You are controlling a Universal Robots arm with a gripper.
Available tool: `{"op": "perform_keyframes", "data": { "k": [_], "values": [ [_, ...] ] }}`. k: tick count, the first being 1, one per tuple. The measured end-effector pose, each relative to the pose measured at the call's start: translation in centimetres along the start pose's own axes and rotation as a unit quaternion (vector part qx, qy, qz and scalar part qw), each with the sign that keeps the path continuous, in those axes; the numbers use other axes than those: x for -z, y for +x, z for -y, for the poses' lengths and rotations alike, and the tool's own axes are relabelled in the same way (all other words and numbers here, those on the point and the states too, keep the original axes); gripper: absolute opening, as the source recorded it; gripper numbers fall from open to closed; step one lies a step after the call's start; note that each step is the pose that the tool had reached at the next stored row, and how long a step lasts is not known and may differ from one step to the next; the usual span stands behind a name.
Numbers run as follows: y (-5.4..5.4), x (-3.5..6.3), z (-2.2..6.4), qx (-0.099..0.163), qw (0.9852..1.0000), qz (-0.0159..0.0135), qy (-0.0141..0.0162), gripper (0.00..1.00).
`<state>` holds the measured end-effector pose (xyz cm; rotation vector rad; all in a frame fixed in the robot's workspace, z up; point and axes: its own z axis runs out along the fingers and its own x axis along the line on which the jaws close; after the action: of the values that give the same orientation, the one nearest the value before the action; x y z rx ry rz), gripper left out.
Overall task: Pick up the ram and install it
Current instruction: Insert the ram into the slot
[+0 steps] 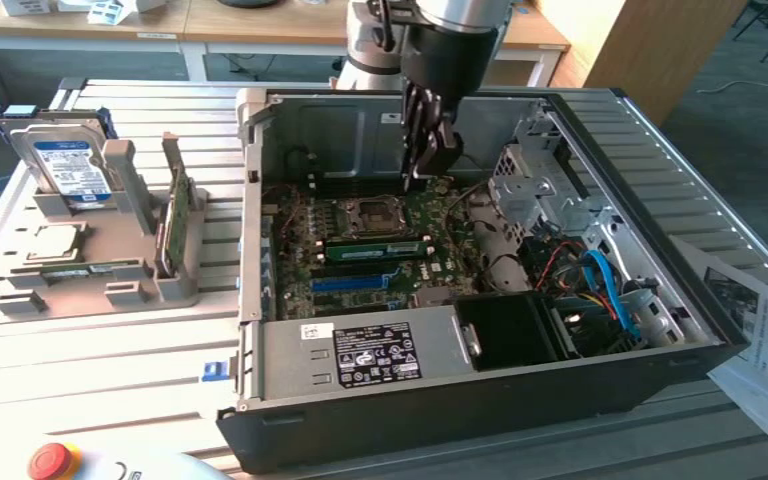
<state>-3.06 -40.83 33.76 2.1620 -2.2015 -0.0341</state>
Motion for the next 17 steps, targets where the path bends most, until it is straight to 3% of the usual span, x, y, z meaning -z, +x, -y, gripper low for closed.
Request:
{"op": "perform_keyframes", "data": {
  "k": [8, 17],
  "values": [
    [0.1, 2.77, -0.15, 0.000, 1.0000, -0.0011, 0.0000, 0.37],
    [0.1, 4.94, -0.27, 0.000, 1.0000, -0.0027, 0.0000, 0.37]
  ]
}}
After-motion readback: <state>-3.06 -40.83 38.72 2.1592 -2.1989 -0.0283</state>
